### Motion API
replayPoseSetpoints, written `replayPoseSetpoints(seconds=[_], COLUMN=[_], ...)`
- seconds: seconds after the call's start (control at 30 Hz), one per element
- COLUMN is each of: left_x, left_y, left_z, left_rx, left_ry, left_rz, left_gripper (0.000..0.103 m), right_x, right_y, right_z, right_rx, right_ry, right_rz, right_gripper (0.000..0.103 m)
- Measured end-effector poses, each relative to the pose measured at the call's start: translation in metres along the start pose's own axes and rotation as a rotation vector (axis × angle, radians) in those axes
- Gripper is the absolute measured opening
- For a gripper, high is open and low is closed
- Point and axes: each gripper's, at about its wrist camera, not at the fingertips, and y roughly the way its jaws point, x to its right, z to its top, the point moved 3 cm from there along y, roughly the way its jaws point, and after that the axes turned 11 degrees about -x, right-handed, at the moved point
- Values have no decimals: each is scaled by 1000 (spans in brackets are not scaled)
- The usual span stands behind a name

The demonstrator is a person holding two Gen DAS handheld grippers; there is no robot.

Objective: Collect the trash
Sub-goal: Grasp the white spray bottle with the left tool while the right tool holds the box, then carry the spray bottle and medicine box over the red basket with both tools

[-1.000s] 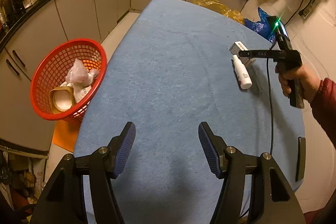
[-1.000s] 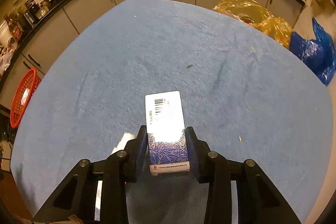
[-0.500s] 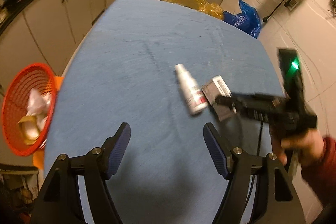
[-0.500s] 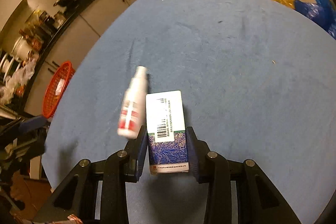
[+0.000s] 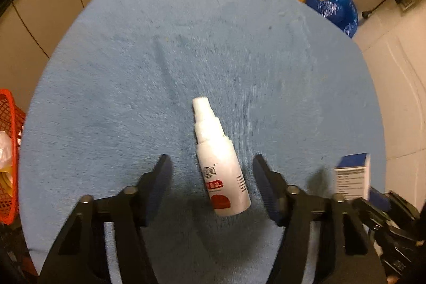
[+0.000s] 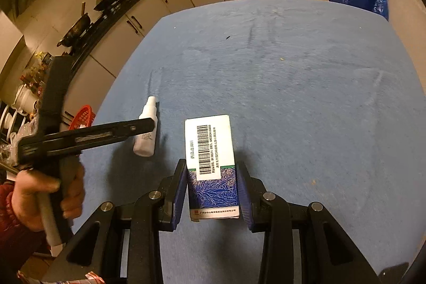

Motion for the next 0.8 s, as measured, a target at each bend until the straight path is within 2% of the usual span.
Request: replayPoseSetpoints(seconds=[0.13, 0.17, 0.4, 0.8], left_x=[5, 5, -12, -48], left_y=[5, 5, -10, -60], left_z=[-7, -10, -37, -100], left_rx=[12, 18, 73, 180], left_ry=[32, 42, 58, 148], left_rz=[16, 9, -22, -4], left_gripper=[30, 29, 29, 29], right_x=[3, 2, -19, -81], right_y=[-6, -6, -3, 12], right_z=[-7, -9, -18, -39], right_rx=[10, 12, 14, 0], right_ry=[18, 20, 8, -35], right_rz=[2, 0, 8, -7], right_gripper=[38, 38, 38, 38])
